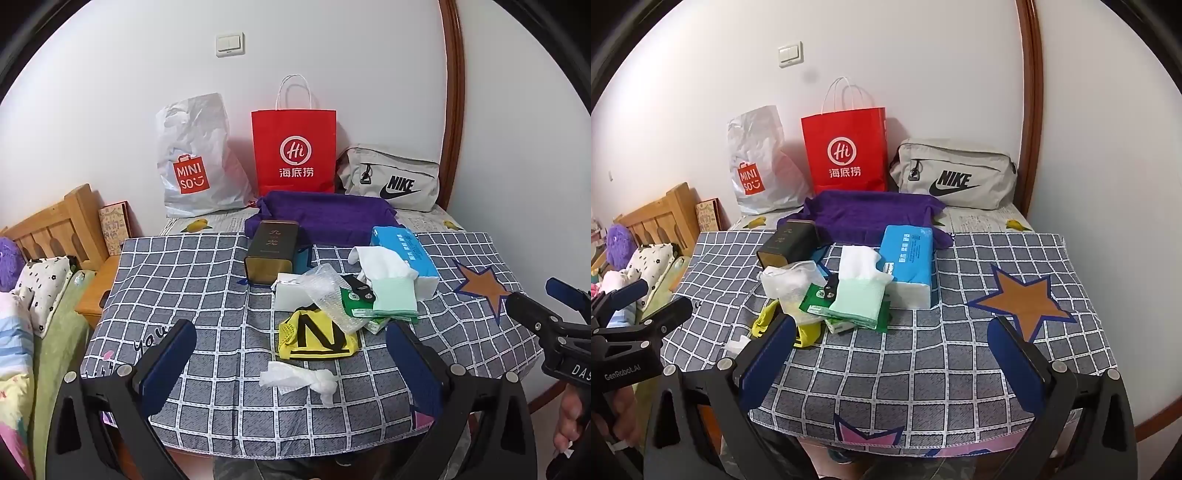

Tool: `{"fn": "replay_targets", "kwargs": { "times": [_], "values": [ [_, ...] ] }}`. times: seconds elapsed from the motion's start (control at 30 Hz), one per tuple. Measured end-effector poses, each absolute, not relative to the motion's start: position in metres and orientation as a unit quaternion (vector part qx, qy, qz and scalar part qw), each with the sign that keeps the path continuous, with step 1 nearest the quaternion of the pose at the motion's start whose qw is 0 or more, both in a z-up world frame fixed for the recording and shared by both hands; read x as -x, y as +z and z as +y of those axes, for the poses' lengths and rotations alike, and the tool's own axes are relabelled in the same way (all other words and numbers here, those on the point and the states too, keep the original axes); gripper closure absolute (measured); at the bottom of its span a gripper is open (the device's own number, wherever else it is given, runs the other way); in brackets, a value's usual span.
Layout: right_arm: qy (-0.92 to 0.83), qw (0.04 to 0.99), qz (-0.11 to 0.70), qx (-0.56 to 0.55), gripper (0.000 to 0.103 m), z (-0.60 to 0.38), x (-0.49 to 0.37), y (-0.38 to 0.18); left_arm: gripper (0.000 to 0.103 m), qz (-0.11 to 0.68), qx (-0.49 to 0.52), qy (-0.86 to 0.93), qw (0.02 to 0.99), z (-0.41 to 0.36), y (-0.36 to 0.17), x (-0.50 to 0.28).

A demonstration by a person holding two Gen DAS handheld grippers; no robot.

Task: Organize soft objects

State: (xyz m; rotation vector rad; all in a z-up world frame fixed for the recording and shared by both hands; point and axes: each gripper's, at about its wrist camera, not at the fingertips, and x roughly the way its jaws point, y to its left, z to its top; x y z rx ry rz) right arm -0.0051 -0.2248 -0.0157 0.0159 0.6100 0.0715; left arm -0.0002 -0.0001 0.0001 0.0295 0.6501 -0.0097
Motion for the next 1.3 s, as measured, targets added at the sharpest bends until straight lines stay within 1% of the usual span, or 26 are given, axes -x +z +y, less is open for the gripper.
{"fn": "replay_targets", "kwargs": {
  "times": [0.97,1.3],
  "values": [
    [0.041,0.955,0.294,-0.008,0.000,-0.2170,0.0009,-0.0141,0.000,0.304,-0.014,-0.004,0.953,0.0060,0.0039,-0.0007],
    [0.045,0.954,0.297,-0.009,0.000,-0.2167,0.0010,-0.0158,0.000,0.309,-0.013,-0.006,0.951,0.0066,0.0033,0.0006]
  ]
}}
